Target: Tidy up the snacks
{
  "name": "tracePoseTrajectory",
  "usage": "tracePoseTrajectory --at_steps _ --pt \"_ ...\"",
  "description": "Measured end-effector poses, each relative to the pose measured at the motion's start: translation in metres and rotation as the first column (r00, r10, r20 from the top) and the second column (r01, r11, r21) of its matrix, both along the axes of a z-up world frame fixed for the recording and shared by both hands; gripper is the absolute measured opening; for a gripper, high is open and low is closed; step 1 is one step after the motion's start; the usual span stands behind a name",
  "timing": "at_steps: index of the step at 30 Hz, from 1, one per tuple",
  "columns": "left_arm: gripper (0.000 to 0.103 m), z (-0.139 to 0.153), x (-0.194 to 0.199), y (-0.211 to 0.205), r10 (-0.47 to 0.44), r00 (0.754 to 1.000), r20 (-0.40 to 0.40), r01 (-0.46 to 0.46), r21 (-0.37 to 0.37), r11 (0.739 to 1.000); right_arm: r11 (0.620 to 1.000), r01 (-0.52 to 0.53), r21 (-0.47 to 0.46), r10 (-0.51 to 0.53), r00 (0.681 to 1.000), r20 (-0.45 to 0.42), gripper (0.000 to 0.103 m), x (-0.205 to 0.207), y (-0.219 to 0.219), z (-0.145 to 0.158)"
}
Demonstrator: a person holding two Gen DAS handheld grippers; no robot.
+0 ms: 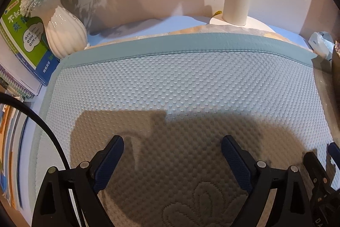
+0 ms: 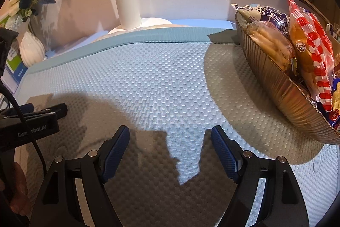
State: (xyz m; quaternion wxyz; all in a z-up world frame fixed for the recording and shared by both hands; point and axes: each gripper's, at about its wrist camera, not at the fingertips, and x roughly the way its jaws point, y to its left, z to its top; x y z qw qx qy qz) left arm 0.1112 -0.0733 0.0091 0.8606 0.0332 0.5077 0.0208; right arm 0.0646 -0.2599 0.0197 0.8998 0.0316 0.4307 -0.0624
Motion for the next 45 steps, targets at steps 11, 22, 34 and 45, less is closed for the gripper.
tracePoseTrajectory --at_steps 11,22,34,45 --pt "0.103 -0.011 -0.005 0.016 -0.012 0.999 0.049 0.016 -0.083 0.996 0.999 -0.017 -0.038 0.016 0.999 -0.031 0.086 0.008 0.006 -0.004" --pt "0.103 -0.013 -0.005 0.020 -0.050 0.997 0.057 0.056 -0.115 0.992 0.999 -0.033 -0.041 0.030 0.997 -0.065 0.099 0.023 0.007 -0.010" --pt "0.103 -0.013 -0.012 0.026 -0.062 0.997 0.046 0.067 -0.116 0.991 0.997 -0.070 -0.027 0.068 0.996 -0.066 0.100 0.028 0.007 -0.010" --pt "0.103 -0.015 -0.006 0.023 -0.040 0.998 0.056 0.046 -0.110 0.993 0.996 -0.081 -0.028 0.079 0.994 -0.081 0.103 0.030 0.005 -0.012"
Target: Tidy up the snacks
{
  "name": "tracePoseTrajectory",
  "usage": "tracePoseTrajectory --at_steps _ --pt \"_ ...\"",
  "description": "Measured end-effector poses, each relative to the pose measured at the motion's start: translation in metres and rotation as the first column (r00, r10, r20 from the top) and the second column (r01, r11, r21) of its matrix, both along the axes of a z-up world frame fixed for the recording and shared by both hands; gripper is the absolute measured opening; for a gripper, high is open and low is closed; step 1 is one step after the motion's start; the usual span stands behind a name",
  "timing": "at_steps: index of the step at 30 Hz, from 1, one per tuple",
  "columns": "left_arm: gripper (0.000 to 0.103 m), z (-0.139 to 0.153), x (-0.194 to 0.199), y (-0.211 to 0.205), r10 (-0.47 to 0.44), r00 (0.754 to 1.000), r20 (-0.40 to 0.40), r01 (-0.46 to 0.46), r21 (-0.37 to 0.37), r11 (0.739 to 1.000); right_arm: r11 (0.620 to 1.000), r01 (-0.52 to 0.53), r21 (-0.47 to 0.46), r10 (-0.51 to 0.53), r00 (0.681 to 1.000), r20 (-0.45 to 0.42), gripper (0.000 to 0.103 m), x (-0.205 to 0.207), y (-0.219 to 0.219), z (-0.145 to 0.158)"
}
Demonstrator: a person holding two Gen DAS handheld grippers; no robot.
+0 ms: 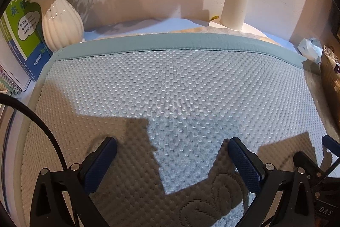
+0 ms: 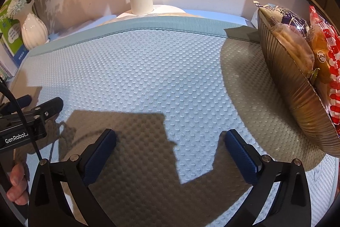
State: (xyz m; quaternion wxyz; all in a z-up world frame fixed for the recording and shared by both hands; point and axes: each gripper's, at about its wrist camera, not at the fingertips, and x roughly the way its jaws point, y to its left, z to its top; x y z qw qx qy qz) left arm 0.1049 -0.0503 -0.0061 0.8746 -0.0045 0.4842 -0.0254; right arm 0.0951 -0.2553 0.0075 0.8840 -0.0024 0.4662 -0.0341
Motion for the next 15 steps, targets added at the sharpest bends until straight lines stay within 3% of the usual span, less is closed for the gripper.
tracePoseTrajectory --at_steps 15 --pt "0.103 0.0003 -0.0015 -0.0009 0.001 1.000 0.008 -0.001 -0.002 1.000 1.000 -0.003 0.000 0.003 1.000 0.000 0.103 0.0011 -0.0010 -0.0002"
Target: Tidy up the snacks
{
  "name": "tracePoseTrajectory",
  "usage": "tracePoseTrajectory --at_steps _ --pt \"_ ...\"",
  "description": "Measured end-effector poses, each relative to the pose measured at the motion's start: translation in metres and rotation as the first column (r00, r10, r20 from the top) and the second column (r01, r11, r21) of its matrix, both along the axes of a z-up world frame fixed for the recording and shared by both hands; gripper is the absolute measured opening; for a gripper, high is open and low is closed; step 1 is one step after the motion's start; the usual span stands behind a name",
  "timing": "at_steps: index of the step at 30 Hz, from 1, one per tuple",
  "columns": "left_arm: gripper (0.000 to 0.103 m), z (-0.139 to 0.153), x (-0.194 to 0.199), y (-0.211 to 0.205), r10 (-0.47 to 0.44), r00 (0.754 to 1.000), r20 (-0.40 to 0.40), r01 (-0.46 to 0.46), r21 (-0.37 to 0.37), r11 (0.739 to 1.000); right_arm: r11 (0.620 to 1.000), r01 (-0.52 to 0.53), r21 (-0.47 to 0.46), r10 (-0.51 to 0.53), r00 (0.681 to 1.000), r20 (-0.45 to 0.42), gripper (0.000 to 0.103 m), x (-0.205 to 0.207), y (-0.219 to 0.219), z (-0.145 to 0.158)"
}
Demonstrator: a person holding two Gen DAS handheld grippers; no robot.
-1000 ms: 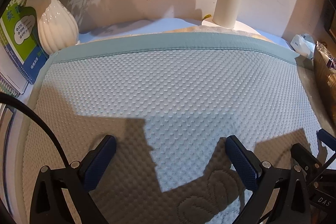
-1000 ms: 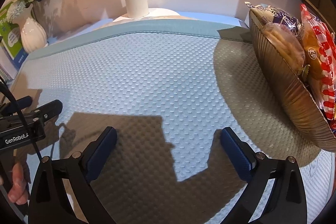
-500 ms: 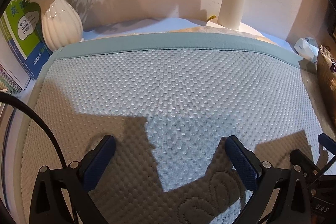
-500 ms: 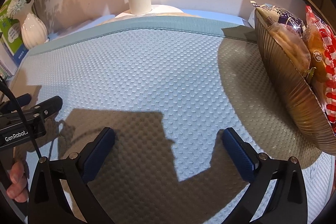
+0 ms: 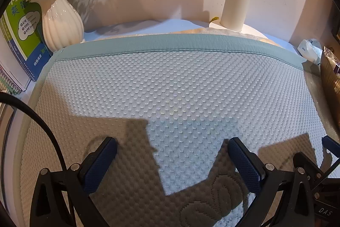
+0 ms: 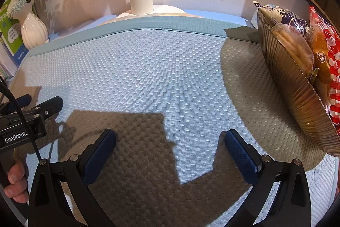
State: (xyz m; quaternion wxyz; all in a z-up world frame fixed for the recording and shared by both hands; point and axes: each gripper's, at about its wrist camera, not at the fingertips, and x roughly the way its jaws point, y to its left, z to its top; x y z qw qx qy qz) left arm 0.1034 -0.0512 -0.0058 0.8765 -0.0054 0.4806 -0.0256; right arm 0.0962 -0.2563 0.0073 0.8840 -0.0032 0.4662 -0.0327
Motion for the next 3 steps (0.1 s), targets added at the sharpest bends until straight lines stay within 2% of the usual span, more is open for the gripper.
tracePoseTrajectory --at_steps 3 --pt "0.103 0.0002 -0.0017 -0.0007 0.001 1.000 0.002 -0.001 0.004 1.000 1.000 0.000 -0.001 0.000 1.000 0.000 0.103 0.0000 0.0000 -0.0001"
